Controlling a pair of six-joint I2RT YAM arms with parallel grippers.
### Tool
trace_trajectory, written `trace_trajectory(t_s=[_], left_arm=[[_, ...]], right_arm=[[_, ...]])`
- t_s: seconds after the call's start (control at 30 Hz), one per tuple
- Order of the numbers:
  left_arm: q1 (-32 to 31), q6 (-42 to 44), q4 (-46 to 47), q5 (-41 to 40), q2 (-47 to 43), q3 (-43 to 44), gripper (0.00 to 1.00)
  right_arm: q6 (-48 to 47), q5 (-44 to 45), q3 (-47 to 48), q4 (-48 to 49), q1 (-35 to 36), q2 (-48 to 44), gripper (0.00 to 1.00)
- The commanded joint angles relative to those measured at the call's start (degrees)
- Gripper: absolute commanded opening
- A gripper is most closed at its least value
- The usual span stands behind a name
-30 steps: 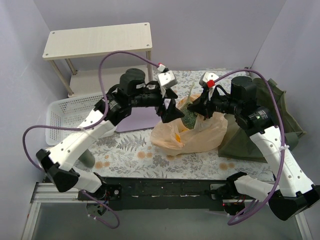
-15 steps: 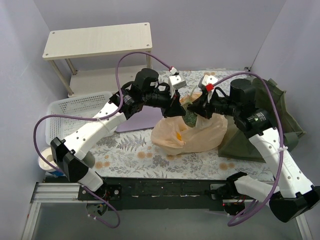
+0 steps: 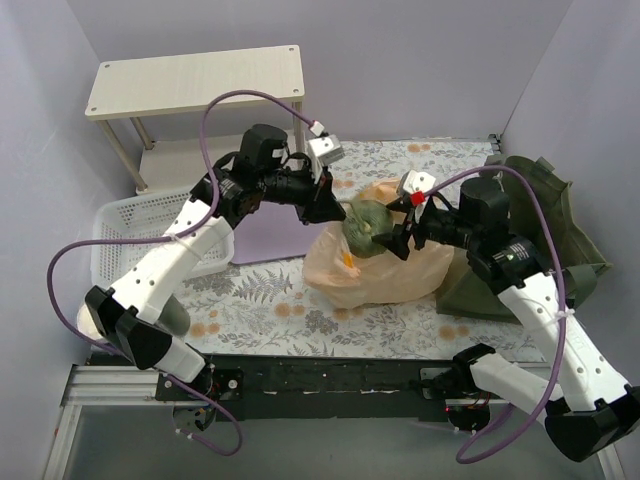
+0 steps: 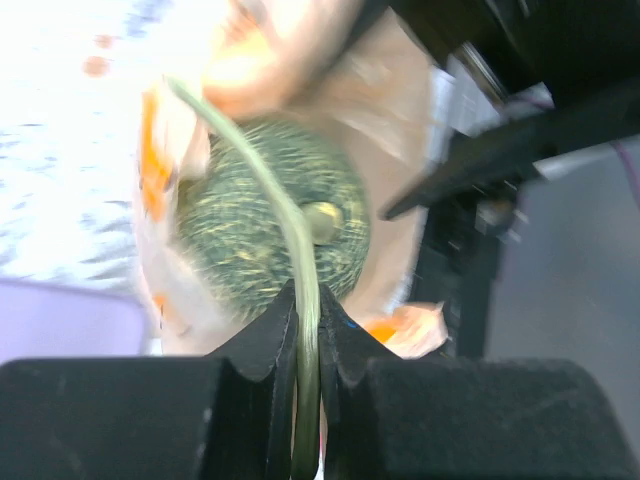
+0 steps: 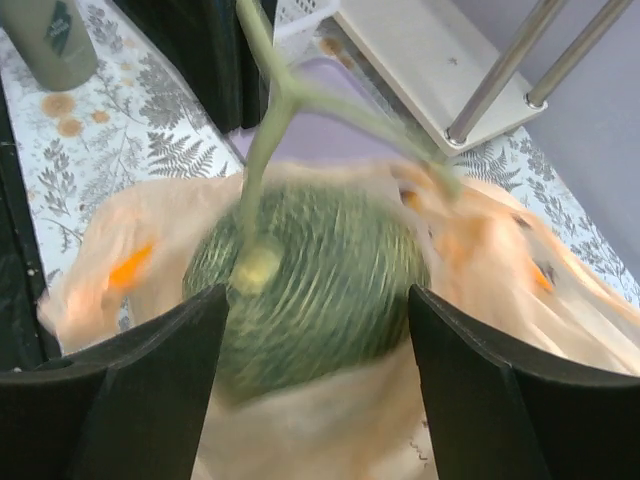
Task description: Untie the knot of the grocery bags and take out the mixed food
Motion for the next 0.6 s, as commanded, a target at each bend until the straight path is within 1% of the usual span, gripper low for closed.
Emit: trace_trajectory(t_s=[0.0,0.03,0.1,0.2,0.3,0.37,0.4,0.47,0.5,0.57], left_arm=[[9.2,-2.6,8.6,-0.2,-8.3,6.9,0.00],[10.2,-4.9,9.4,0.4,-7.8,8.2,0.00],[12.4,-6.6,11.4,2.5,-6.8,9.7,0.00],[12.8,-8.5,12.5,4.7,-3.7,15.0,0.00],[12.8,-10.5,12.6,6.4,0.0,22.1,0.00],[12.8,-10.7,12.6,6.2,1.3,25.3,0.00],[12.8,-10.4,12.5,4.7,1.8,25.7,0.00],[13.0,-8.9,11.8,2.5,1.5,25.8,0.00],[13.1,-6.6,10.1,1.5,0.8,25.7,0.00],[14.2,-4.5,8.8,-1.5,-0.4,24.6,0.00]], right_arm=[[-4.2,5.1,-8.0,-13.6,-0.9,0.8,0.80],[-4.4,4.9,-8.6,-13.8,-0.9,1.0,0.81],[-4.6,3.1,-9.6,-14.6,-0.9,2.2,0.81],[-5.1,2.2,-11.9,-13.9,-0.9,1.8,0.81],[-4.1,3.7,-13.5,-12.4,-0.9,1.9,0.82],[-3.9,4.3,-14.0,-11.3,-0.9,2.4,0.81],[-3.9,4.5,-14.2,-11.0,-0.9,2.5,0.81],[-4.1,4.9,-14.6,-10.9,-0.9,3.1,0.81],[-4.2,5.3,-14.6,-11.1,-0.9,3.2,0.81],[-4.6,5.5,-14.8,-11.5,-1.0,2.9,0.81]])
